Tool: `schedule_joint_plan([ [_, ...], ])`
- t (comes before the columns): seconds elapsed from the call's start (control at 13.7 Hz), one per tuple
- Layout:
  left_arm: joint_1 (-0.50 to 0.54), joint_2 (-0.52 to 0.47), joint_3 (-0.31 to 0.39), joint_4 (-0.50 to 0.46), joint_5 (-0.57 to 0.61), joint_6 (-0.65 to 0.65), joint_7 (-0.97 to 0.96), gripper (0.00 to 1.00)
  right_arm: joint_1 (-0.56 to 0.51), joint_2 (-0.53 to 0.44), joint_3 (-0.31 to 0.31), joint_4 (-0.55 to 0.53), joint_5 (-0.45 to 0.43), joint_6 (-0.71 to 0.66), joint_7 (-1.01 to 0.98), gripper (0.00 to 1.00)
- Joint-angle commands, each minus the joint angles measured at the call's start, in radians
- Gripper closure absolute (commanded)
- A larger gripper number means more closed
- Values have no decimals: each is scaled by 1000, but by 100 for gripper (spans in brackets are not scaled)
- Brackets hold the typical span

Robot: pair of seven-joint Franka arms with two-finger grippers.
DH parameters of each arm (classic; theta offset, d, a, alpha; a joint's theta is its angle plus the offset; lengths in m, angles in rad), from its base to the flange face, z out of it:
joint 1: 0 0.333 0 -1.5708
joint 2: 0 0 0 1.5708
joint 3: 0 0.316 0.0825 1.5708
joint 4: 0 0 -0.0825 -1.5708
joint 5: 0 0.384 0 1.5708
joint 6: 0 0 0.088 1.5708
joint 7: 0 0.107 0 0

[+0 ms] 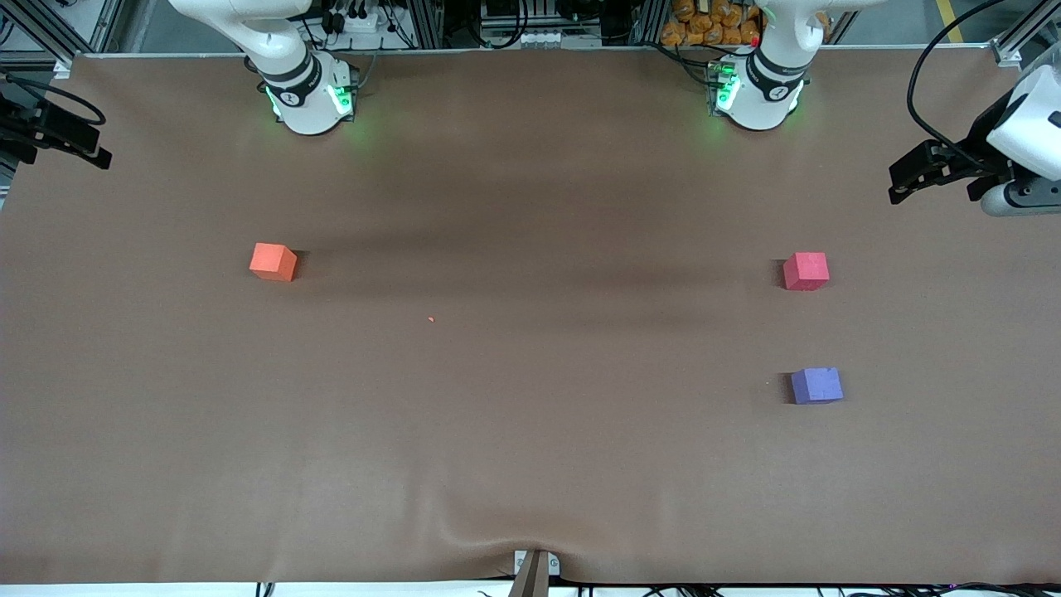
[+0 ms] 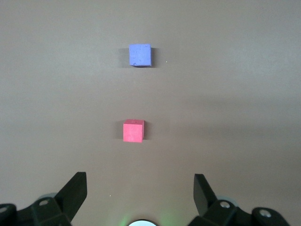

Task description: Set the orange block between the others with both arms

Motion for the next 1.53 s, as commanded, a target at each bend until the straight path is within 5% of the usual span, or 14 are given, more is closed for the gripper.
schedule_joint_plan([
  [0.0,1,-7,-1,11,11,-10,-12,0,3,4,1,8,3,0,-1,0],
  [1.46,21,28,-5,31,8,-27,0,0,14,18,1,8,-2,3,-1,0],
])
